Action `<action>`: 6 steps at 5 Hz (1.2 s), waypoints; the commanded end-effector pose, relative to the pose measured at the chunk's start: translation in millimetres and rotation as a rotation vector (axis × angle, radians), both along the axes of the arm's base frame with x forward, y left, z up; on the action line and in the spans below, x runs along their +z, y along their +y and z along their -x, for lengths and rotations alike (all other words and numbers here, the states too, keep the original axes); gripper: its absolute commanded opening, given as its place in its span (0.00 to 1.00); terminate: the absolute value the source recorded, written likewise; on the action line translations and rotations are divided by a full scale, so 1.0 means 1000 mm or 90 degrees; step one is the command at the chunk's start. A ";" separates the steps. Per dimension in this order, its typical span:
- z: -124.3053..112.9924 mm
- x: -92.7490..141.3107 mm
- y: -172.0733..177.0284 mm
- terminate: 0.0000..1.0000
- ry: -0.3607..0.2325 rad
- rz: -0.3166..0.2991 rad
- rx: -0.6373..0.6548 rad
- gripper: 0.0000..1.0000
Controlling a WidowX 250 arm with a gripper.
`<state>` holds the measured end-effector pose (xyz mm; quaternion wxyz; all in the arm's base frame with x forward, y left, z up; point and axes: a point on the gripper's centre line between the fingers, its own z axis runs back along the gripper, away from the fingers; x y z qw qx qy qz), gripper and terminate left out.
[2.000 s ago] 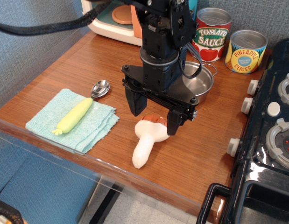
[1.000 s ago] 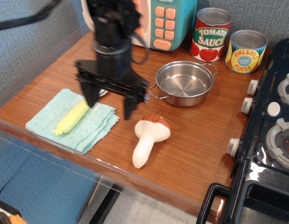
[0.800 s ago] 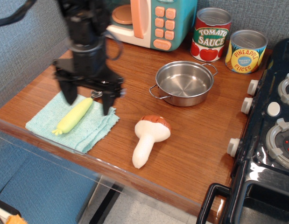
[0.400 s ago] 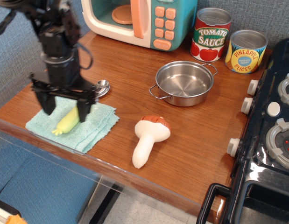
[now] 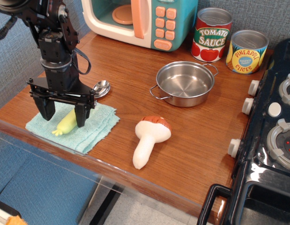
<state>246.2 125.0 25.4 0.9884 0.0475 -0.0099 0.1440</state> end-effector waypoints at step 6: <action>-0.008 0.002 -0.011 0.00 -0.016 -0.021 -0.006 1.00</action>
